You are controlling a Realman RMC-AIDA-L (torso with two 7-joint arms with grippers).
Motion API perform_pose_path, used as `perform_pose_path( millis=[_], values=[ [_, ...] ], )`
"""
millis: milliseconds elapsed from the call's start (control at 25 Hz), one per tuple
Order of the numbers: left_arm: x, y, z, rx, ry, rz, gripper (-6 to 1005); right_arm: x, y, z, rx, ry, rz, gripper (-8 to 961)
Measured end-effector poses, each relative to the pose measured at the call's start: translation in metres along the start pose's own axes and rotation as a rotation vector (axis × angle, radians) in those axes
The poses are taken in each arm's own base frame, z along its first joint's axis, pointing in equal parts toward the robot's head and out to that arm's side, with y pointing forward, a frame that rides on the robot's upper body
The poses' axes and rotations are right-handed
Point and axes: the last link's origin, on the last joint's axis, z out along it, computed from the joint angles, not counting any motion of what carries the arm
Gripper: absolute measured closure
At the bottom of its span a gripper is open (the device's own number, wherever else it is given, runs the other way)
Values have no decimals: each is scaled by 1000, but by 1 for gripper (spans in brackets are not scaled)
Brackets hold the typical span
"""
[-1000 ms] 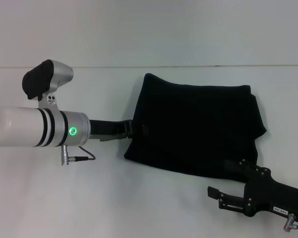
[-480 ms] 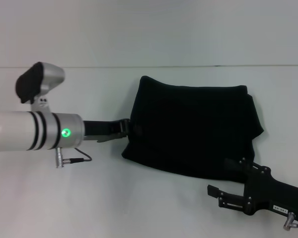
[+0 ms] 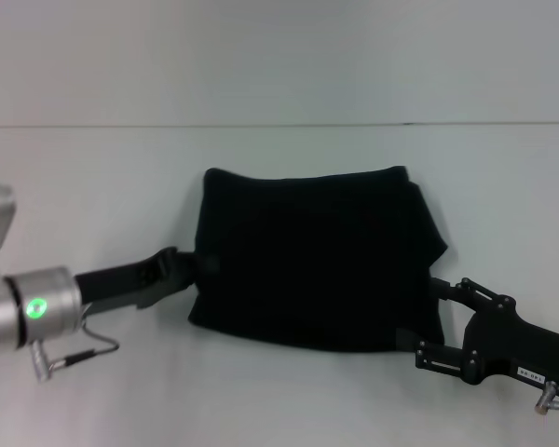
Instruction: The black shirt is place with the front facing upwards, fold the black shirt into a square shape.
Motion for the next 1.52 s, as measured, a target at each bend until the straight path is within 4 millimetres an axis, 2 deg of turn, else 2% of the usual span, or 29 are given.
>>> perform_pose_path(
  millis=[120, 400, 600, 1000, 1240, 1440, 1520],
  values=[
    [-14, -10, -13, -23, 21, -48, 863, -2, -2, 1, 4, -3, -3, 15],
    [-37, -19, -32, -92, 41, -91, 864, -5, -4, 4, 3, -9, -11, 15],
    [-45, -21, -38, -107, 40, -97, 865, -6, -5, 5, 5, -10, -12, 15],
    [-45, -19, -38, -134, 61, -61, 867, -5, -3, 6, -4, -4, -14, 15],
    [-46, -16, -36, -155, 49, 8, 798, -5, -3, 6, -6, -4, -14, 15],
    [-39, -14, -44, -149, 55, 62, 740, -5, -2, 5, -8, -7, -14, 15],
    [-35, -14, -49, -142, 62, 96, 648, -6, -3, 5, -5, -11, -16, 15]
  ],
)
